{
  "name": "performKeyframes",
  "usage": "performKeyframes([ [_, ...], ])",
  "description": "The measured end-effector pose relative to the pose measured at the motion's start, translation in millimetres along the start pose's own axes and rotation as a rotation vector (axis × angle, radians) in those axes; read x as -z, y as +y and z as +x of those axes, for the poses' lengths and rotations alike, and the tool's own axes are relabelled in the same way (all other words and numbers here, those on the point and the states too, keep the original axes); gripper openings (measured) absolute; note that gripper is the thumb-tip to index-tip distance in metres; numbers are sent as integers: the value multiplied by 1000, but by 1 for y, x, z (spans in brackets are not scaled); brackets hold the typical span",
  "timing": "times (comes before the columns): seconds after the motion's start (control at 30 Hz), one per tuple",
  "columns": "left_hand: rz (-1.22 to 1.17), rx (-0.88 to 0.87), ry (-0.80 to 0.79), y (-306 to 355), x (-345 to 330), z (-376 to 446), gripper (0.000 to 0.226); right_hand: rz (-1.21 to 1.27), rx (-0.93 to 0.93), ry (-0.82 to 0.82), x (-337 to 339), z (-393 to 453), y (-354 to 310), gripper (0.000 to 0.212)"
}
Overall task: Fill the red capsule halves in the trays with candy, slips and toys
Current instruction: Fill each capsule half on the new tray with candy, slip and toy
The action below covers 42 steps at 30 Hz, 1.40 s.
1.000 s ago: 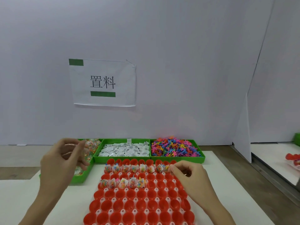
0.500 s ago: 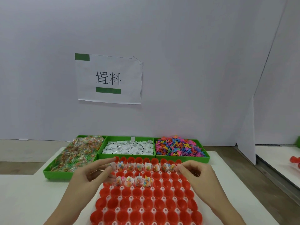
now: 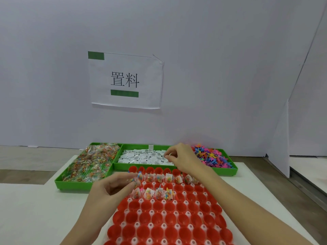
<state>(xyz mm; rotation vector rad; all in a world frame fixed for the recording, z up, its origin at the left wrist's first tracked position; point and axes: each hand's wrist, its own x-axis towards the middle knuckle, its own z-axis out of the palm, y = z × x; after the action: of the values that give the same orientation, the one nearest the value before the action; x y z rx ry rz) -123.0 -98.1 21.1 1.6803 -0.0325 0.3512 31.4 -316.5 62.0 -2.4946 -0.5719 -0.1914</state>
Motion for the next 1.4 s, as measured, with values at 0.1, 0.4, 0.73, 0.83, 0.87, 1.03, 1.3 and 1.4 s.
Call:
performKeyframes([
  [0.1,-78,34,7,-1,0,0,19,-62,11,-93,-18,24,4,18],
  [0.4,-98,38,-6,-3,2,3,20,-230,39,-208,-43,55,8,16],
  [0.73,-93,83,-7,-4,3,4,20,-326,91,-223,-45,61,9,18],
  [0.83,-80,85,-25,-5,3,4,20,-369,90,-138,-45,56,8,31],
  [0.87,-79,86,-32,-6,2,4,20,-385,92,-114,-44,54,7,27],
  [1.03,-76,86,-36,-7,0,3,20,-317,95,-103,-39,48,10,21],
  [1.3,-96,95,-54,-3,-4,-2,18,-65,14,29,-31,27,19,21],
  [1.4,-132,103,-40,-1,-7,-4,16,123,9,138,-19,1,7,18],
])
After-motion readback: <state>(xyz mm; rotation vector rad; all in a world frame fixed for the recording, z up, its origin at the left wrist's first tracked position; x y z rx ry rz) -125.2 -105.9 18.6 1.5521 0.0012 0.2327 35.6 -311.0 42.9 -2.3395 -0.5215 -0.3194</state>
